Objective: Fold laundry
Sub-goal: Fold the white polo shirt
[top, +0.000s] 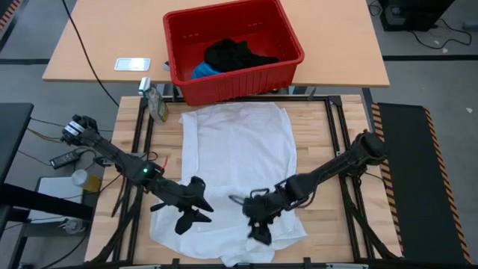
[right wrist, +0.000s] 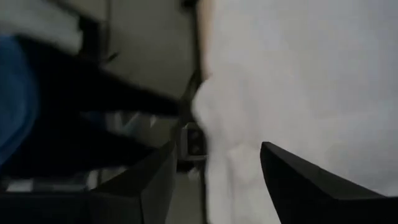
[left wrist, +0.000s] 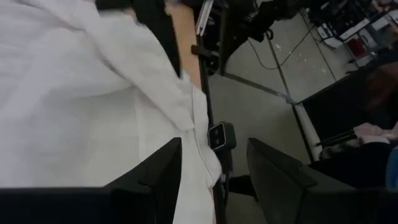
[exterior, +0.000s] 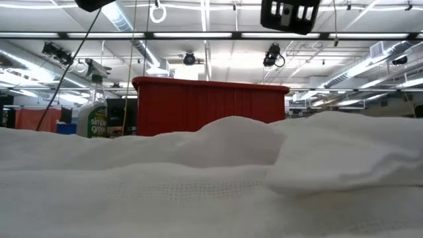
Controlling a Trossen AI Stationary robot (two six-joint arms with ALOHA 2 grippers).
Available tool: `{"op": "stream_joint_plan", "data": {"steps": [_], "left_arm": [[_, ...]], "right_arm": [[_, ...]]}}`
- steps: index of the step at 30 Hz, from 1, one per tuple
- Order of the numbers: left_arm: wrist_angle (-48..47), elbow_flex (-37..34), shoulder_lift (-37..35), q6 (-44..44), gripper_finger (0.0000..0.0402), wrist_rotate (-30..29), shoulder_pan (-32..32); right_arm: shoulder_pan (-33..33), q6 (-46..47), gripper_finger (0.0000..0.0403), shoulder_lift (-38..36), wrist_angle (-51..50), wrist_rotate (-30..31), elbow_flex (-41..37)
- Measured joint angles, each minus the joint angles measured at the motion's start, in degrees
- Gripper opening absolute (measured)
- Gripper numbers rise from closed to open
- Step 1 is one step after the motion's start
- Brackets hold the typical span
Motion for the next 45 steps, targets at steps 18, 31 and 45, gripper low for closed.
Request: {"op": "stream_joint_plan", "data": {"steps": [18, 31, 45], "left_arm": [[-17.4, 0.0, -14.5, 13.6, 0.0157, -11.7, -2.4], [-17.8, -5.9, -19.6, 20.3, 0.0155, -16.0, -2.4], [-9.1, -17.8, -27.2, -0.9, 0.0155, -22.6, 4.6]], "right_arm": [[-13.8, 20.1, 0.0199, -8.2, -12.4, 19.3, 0.1], [-20.8, 24.3, 0.0198, -10.2, -20.7, 15.0, 0.0], [-39.7, -5.9, 0.0198, -12.3, -25.3, 9.9, 0.0]]}}
